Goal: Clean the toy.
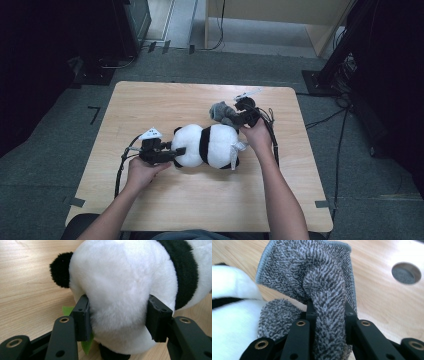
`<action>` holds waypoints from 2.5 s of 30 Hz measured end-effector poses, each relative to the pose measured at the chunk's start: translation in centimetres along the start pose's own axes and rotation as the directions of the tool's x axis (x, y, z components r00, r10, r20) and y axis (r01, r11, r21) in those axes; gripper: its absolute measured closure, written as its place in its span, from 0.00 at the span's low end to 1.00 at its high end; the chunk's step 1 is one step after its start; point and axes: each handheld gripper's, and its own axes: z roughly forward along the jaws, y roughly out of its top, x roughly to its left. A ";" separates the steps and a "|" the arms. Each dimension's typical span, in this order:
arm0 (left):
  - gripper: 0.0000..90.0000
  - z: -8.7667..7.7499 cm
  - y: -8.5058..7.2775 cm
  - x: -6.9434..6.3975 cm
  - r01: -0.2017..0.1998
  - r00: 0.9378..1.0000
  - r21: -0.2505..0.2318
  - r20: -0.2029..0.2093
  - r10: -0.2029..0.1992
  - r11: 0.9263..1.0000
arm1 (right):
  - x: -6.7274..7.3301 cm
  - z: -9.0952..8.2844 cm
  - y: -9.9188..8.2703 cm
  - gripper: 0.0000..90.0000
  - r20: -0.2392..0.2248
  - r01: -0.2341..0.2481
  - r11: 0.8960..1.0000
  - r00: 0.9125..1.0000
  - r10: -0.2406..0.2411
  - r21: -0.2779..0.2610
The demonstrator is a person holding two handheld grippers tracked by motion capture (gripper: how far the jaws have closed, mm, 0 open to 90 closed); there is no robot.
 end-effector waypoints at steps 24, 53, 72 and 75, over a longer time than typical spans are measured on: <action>0.50 0.0 -0.2 0.2 -0.009 1.000 -0.008 0.015 0.010 1.000 | -1.5 -3.7 -0.7 0.84 0.043 -0.051 0.992 0.997 0.057 -0.112; 0.51 -0.1 0.0 0.3 0.009 1.000 0.017 0.011 -0.009 1.000 | 15.6 2.3 4.7 0.84 -0.135 0.318 0.948 0.939 -0.316 -0.006; 0.51 0.0 0.2 -0.1 -0.016 1.000 0.020 -0.003 0.017 1.000 | 7.2 -1.8 2.4 0.84 -0.005 0.200 0.979 0.980 -0.200 -0.027; 0.51 0.0 0.2 -0.1 -0.012 1.000 0.016 -0.001 0.012 1.000 | 5.1 -2.3 1.7 0.84 -0.001 0.147 0.988 0.989 -0.147 -0.042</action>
